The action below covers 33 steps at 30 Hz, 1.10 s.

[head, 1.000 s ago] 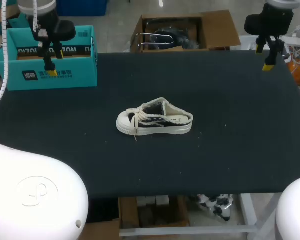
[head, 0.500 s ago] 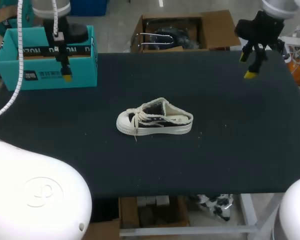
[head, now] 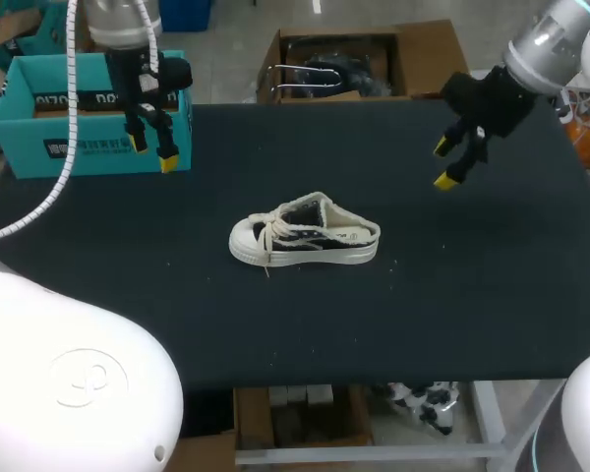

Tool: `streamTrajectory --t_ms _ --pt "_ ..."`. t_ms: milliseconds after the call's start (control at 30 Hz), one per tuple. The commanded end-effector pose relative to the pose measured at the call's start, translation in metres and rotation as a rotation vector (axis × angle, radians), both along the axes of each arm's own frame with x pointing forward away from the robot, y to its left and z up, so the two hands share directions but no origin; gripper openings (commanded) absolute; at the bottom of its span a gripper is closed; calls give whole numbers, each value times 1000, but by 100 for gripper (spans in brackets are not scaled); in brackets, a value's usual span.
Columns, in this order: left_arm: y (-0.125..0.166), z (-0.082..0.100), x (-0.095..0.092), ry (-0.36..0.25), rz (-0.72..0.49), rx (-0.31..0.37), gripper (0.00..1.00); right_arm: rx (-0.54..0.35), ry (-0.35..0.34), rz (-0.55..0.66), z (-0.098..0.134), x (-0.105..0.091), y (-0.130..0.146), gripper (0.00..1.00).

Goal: Open the shoe tongue, take the insole out of the shoe, put the insole back into the shoe, and pack the shoe into the shoebox

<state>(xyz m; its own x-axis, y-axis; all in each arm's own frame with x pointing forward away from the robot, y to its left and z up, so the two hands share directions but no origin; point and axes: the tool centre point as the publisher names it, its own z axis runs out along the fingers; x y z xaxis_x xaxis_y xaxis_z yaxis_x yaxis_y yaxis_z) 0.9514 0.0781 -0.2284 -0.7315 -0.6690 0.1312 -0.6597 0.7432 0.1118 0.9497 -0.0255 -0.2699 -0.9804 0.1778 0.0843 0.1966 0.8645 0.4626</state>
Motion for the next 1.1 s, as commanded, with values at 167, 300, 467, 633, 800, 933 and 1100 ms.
streamTrajectory --t_ms 167,300,467,633,800,933,1100 --pt "-12 0 7 51 44 103 100 14 -17 -7 -11 0 1 100" --pt "-12 0 7 51 44 103 100 14 -17 -7 -11 0 1 100" --pt "-25 3 7 57 140 94 100 14 -17 -7 -11 0 1 100" --pt "-65 -5 6 163 430 124 100 50 2 -46 -34 -2 15 100" --pt "-93 -12 -2 172 615 168 100 122 -38 -60 -53 -11 30 100" --pt "-111 -14 -8 182 671 186 100 141 -55 -67 -67 -15 46 100" --pt "-134 -18 -14 181 718 216 100 195 -71 -67 -78 -21 61 100"
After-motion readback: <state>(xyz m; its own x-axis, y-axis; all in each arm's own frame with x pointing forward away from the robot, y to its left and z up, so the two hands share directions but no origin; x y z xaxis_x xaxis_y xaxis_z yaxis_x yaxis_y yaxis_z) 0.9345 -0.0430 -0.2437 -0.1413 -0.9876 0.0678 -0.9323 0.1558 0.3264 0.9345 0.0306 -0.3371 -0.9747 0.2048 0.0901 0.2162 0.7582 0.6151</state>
